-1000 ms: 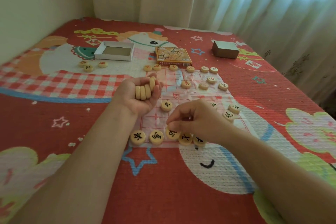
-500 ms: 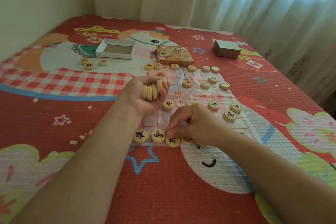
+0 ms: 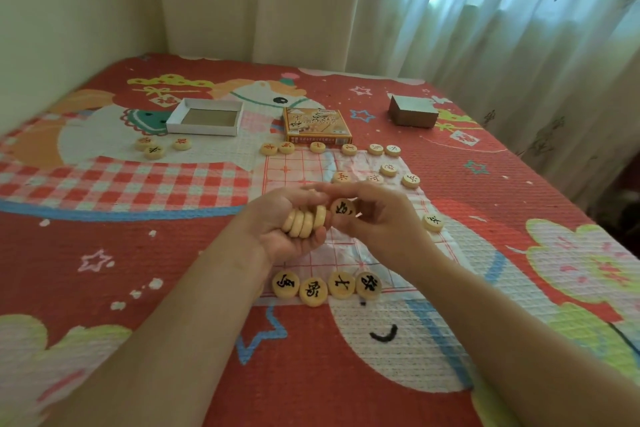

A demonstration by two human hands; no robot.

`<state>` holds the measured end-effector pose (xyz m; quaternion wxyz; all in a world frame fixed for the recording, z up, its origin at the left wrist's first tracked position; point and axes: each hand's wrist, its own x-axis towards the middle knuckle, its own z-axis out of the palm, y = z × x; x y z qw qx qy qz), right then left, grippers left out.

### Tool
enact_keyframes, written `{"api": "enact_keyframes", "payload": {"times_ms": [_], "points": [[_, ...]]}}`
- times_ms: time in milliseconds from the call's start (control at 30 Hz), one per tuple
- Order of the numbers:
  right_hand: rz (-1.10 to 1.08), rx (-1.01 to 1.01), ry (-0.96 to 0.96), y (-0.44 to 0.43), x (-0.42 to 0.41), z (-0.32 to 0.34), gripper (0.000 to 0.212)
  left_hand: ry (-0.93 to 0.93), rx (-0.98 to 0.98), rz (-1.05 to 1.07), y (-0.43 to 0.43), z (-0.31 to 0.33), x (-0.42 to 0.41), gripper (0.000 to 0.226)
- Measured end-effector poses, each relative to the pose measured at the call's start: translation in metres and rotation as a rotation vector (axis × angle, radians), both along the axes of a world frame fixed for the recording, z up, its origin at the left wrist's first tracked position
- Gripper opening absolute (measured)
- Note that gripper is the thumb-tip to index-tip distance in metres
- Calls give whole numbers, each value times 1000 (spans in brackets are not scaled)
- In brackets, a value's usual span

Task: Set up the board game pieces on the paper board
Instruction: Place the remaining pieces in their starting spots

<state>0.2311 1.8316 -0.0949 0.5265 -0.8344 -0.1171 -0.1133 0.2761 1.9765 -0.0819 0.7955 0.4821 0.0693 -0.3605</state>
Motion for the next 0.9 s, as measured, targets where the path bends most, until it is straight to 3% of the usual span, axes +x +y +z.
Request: {"api": "enact_keyframes", "payload": {"times_ms": [200,433,600,767,900], "points": [[-72,99,13,-2,-2,3,29,5,-42,54,-2,4,-3,15],[-103,26,-44,-5,-7,7,28,-200,173,-109,-2,5,-7,6],[-83,120,-3,-9,-7,8,25,-290,257,-195,-4,2,-9,8],[-41,347,138,-13,-7,14,22,-365,286,-142,-3,5,-8,9],[-119,346,192,-7,-1,18,16,-347,251,-56,5,11,-5,3]]}}
